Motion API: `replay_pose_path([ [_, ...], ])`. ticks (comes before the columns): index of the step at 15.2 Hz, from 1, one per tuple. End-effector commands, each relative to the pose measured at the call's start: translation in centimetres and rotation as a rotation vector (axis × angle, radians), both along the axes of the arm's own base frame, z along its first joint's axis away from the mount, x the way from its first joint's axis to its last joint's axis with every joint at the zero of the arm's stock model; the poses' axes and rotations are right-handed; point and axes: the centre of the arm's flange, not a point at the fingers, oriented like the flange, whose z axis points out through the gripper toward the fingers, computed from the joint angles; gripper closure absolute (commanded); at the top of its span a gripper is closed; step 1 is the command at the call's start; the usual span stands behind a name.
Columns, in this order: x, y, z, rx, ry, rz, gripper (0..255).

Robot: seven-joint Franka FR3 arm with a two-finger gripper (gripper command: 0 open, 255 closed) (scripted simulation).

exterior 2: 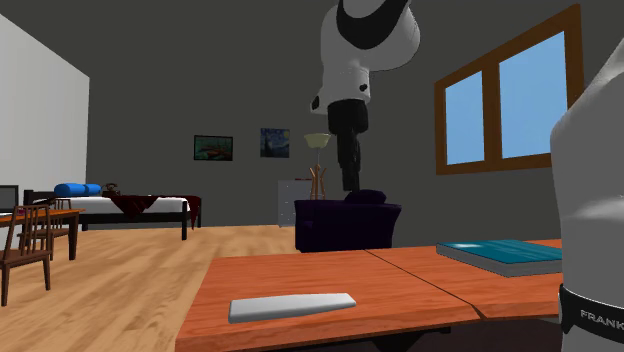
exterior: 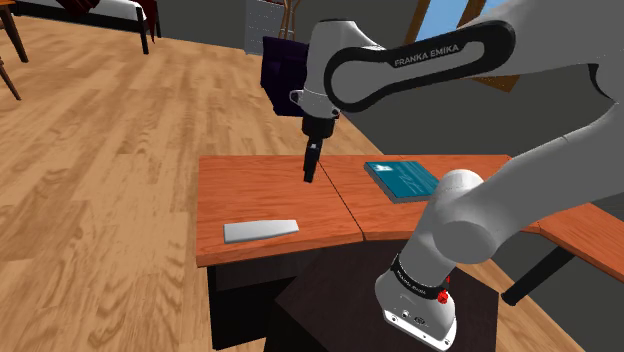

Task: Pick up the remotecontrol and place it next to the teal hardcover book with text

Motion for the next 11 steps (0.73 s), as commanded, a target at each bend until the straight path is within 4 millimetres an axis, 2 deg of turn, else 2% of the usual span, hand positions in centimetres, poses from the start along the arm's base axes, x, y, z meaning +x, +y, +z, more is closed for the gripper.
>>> replay_pose_path([
  [1, 1.0, 1.0, -2.3, 0.007, -0.008, 0.068, 0],
  [11, 4.1, 7.3, -13.2, 0.038, -0.038, 0.393, 0],
])
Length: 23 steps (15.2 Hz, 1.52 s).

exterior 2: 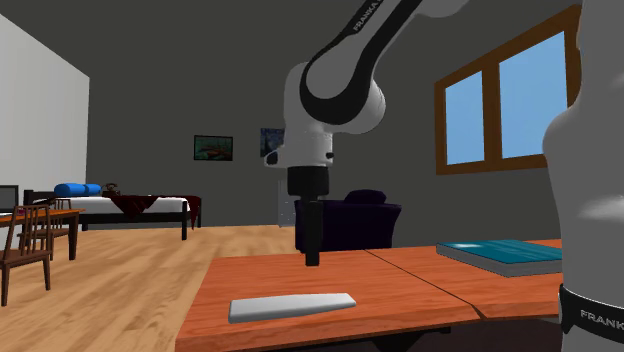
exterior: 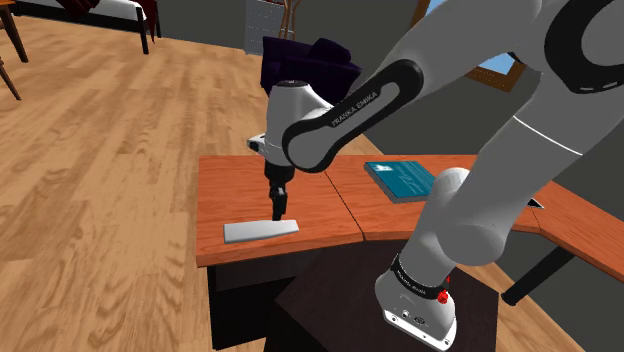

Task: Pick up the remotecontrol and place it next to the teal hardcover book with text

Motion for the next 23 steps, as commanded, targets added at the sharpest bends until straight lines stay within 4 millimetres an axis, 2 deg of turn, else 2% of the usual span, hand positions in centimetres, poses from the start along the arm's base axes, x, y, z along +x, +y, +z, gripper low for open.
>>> replay_pose_path([
  [1, 0.3, 1.4, -2.2, 0.007, -0.008, 0.068, 0],
  [2, 0.5, 2.2, -3.3, 0.01, -0.011, 0.1, 0],
  [3, 0.6, 2.3, -3.5, 0.011, -0.012, 0.107, 0],
  [10, 0.5, 2.3, -7.5, 0.011, -0.012, 0.107, 0],
  [18, 0.5, 2.3, -7.5, 0.011, -0.012, 0.107, 0],
  [19, 0.5, 2.3, -7.5, 0.011, -0.012, 0.107, 255],
  [23, 0.5, 2.4, -7.5, 0.011, -0.012, 0.107, 255],
])
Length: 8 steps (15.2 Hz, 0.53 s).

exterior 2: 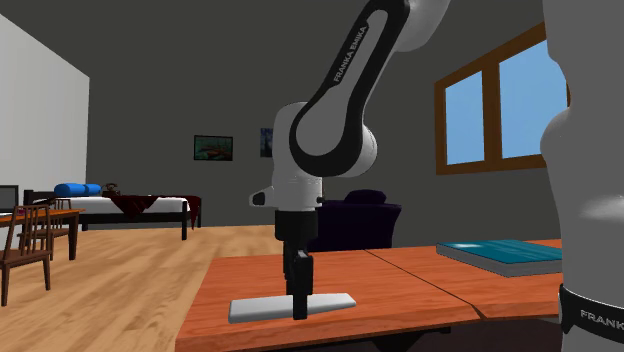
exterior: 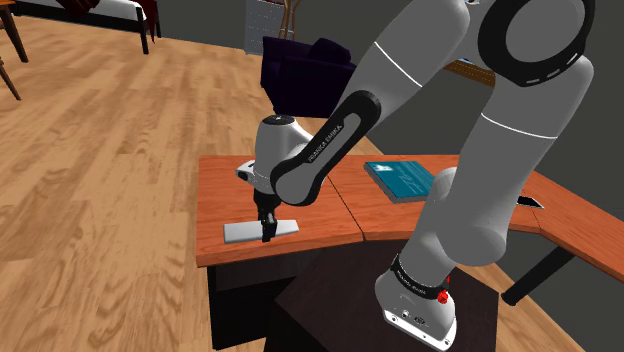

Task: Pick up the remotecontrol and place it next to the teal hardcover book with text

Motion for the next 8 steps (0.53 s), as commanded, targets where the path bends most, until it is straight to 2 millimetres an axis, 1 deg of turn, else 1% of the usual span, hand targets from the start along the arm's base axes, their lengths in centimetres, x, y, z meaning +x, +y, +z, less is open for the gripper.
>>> replay_pose_path([
  [1, 0.0, 0.0, 0.0, 0.0, 0.0, 0.0, 255],
  [5, 0.0, 0.0, 0.0, 0.0, 0.0, 0.0, 255],
  [8, 0.0, 0.0, 1.6, 0.0, 0.0, 0.0, 255],
])
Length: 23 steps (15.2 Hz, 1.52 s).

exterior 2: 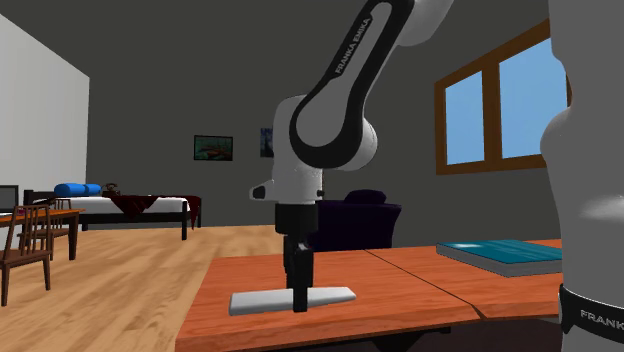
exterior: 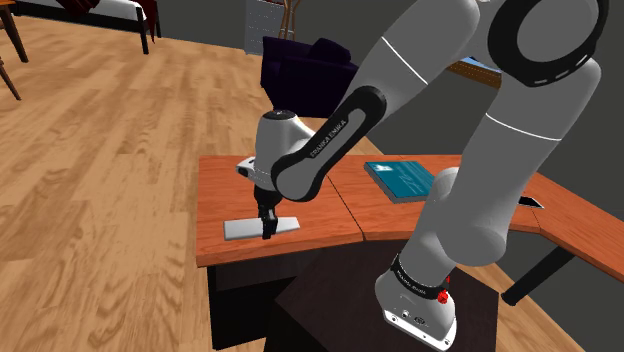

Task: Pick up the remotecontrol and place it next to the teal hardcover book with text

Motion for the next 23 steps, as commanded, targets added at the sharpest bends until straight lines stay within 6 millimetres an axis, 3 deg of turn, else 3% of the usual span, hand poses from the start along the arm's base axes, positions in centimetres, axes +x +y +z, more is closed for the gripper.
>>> replay_pose_path([
  [1, 0.0, 0.0, 1.0, 0.0, 0.0, 0.0, 255],
  [17, 0.0, 0.0, 9.1, 0.0, 0.0, 0.0, 255],
  [23, 0.5, -7.9, 9.1, 0.0, 0.0, 0.0, 255],
])
